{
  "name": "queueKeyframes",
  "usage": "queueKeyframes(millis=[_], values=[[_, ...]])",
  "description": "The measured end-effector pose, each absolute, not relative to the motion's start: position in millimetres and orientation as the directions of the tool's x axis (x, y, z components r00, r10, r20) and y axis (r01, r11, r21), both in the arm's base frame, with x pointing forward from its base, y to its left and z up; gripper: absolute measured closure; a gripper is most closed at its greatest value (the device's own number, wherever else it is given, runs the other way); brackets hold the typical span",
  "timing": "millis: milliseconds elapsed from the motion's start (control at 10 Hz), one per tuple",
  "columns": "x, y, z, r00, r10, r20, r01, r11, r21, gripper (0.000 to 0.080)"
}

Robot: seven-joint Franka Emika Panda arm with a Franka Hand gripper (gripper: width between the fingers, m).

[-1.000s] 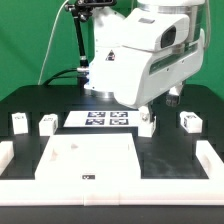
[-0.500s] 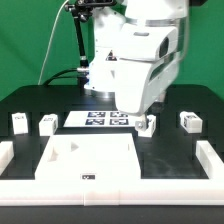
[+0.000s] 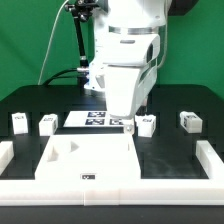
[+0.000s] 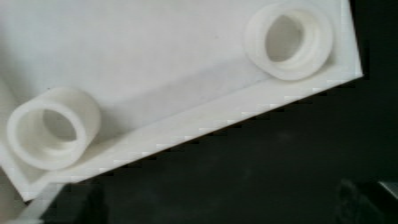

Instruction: Assemble one leg

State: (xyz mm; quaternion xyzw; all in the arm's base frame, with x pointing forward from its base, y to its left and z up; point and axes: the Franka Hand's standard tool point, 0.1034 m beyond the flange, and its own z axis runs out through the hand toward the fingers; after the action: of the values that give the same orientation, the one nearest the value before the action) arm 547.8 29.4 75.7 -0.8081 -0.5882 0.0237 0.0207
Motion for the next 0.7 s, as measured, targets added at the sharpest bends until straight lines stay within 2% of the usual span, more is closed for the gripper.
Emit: queueKeyframes(millis=[100,200,500,600,700], values=[[548,28,74.8,0.276,0.961,-0.01,0.959,-0.277,-0.055,0.015],[547,22,70.3,0.178,0.984,0.007,0.984,-0.178,-0.024,0.015],[525,6,57.9,-0.009,1.0,0.01,1.0,0.009,-0.028,0.015],[521,-5,55.1,-0.038,0.999,0.012,0.999,0.038,-0.015,0.015],[515,-18,51.9,-0.009,1.0,0.011,1.0,0.009,-0.017,0.015]])
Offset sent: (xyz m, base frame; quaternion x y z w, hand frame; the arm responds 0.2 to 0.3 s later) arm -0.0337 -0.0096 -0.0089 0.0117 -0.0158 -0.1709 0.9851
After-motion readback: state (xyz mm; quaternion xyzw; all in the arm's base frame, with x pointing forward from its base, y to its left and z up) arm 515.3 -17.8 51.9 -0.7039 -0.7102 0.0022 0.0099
